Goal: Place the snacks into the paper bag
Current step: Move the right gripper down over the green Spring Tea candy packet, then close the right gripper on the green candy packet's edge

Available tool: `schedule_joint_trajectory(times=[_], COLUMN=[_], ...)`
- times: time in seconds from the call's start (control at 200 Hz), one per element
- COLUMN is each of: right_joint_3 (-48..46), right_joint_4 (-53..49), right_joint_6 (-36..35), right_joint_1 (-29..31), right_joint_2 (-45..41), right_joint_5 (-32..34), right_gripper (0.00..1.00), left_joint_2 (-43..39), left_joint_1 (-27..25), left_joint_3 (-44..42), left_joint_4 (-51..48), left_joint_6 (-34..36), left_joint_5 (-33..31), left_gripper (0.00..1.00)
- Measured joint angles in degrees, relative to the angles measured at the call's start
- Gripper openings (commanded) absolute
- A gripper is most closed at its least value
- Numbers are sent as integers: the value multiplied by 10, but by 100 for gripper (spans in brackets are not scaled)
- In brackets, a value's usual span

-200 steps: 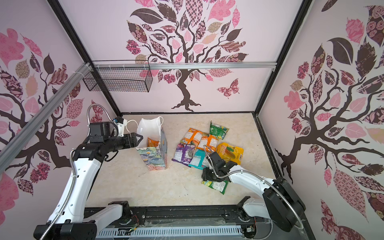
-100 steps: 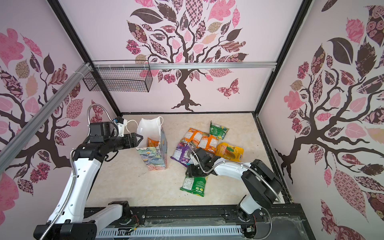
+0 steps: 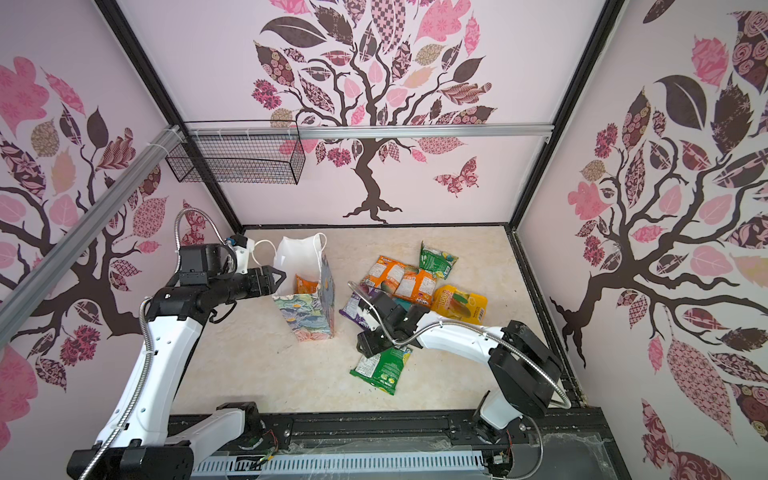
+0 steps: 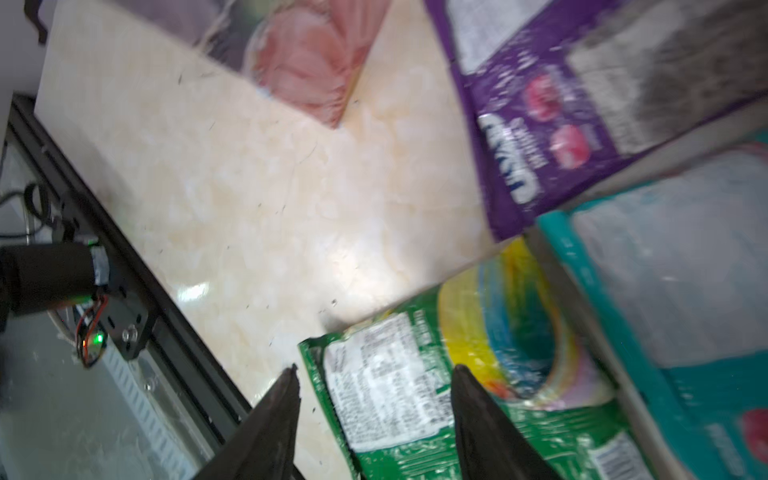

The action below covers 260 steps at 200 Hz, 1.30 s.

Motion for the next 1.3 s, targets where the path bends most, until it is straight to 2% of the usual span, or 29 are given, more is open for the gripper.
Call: schedule_joint_trajectory(times=[0.16, 0.34, 0.765, 1.3], right_joint_3=[30, 80, 111, 129], right_joint_4=[-37, -75, -145, -149], right_joint_6=[-51, -87, -124, -125], right_joint_1=[81, 112, 137, 149], right_joint_2=[8, 63, 123, 166], right_joint_5=[13, 44, 103, 138], right_gripper=[60, 57, 48, 27], left_joint_2=[-5, -21, -34, -39], left_joint_1=[0, 0, 0, 0], left_joint_3=[0, 0, 0, -2], left_joint_4=[0, 0, 0, 0], left_joint_6=[0, 0, 0, 0], left_joint_5=[-4, -14, -28, -36], left_gripper=[77, 78, 78, 79])
